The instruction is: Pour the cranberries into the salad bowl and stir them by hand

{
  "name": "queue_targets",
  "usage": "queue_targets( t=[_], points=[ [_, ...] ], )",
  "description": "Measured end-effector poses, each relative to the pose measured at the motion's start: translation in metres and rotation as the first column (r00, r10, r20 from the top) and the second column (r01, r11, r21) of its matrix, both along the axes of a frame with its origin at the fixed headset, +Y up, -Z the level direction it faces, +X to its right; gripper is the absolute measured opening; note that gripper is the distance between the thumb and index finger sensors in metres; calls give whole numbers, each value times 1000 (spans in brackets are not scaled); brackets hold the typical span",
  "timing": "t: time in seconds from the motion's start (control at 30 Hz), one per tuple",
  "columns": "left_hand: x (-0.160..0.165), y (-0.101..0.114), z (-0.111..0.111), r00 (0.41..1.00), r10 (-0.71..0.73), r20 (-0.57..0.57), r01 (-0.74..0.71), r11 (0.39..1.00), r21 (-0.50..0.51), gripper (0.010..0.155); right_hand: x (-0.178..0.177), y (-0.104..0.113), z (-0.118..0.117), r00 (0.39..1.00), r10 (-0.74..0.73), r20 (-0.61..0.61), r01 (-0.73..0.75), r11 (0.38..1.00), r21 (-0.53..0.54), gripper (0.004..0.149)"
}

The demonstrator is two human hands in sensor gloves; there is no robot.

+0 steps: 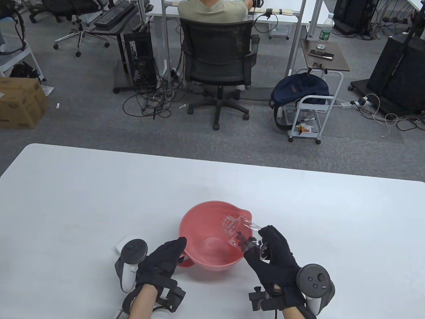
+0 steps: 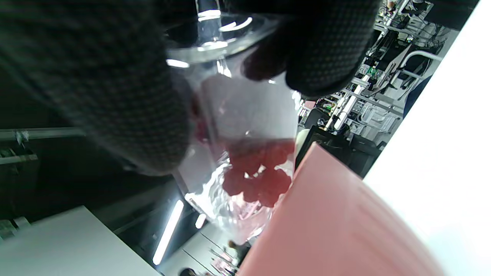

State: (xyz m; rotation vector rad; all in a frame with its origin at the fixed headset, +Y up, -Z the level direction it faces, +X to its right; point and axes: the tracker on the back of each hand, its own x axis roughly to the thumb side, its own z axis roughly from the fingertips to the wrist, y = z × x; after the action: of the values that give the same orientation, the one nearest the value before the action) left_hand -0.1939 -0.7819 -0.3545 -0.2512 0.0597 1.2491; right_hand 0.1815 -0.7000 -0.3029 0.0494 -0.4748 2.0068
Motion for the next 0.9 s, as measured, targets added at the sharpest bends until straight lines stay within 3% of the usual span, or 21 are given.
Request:
queue_targets(
  t=[0.07, 0.17, 0.2, 0.27, 0.33, 0.4, 0.5, 0.57, 0.6, 0.67, 0.73, 0.77, 0.83, 0.87, 0.9],
  points=[
    [0, 0, 0, 1000, -3, -3, 3, 1000, 1, 64, -3, 6, -3, 988, -131, -79, 131, 991, -1, 76],
    [0, 0, 0, 1000, 1, -3, -1, 1000, 0, 64, -3, 20, -11, 998, 63, -12, -63, 998, 27, 76],
    [0, 0, 0, 1000, -3, -1, 3, 1000, 1, 64, -2, 22, -18, 997, 14, -69, -17, 999, -32, 76],
    [0, 0, 0, 1000, -6, 0, 6, 1000, 1, 64, -2, 26, -19, 994, -33, -105, 37, 999, 34, 76],
    [-1, 0, 0, 1000, -7, 1, 7, 1000, 0, 64, 2, 23, -15, 997, 61, -37, -58, 995, 78, 76],
    [-1, 1, -2, 1000, -9, 8, 9, 1000, -4, 64, 3, 12, -14, 994, -1, -113, 5, 999, 32, 75],
    [-2, 0, -5, 1000, -9, 10, 9, 1000, -10, 64, 7, 11, -11, 986, 165, -5, -164, 984, 71, 74],
    [-3, -1, -6, 1000, 8, 8, -8, 1000, -18, 64, 7, 11, -11, 997, -18, -80, 21, 999, 28, 73],
    [-3, -2, -6, 1000, 10, 8, -10, 1000, -18, 64, 4, 12, -7, 999, -28, -42, 31, 997, 70, 72],
    [-3, -1, -6, 1000, -1, 9, 1, 1000, -15, 64, 3, 15, -6, 992, 127, -5, -126, 988, 92, 72],
    [-4, -1, -7, 1000, -3, 11, 3, 1000, -15, 64, -3, 11, -6, 994, 26, -102, -19, 998, 68, 72],
    [-4, -2, -6, 1000, 4, 7, -3, 1000, -16, 64, -7, 12, -3, 996, 1, -85, 7, 995, 100, 72],
    [-4, -3, -5, 1000, 12, 4, -12, 1000, -16, 63, -10, 15, -2, 986, 156, -54, -149, 981, 121, 71],
    [-4, -3, -5, 1000, 13, 4, -13, 1000, -16, 63, -10, 14, -3, 985, 159, -72, -152, 984, 97, 71],
    [-5, -2, -6, 1000, 12, 4, -12, 1000, -15, 63, -11, 11, -2, 989, 72, -126, -64, 996, 60, 71]
  ],
)
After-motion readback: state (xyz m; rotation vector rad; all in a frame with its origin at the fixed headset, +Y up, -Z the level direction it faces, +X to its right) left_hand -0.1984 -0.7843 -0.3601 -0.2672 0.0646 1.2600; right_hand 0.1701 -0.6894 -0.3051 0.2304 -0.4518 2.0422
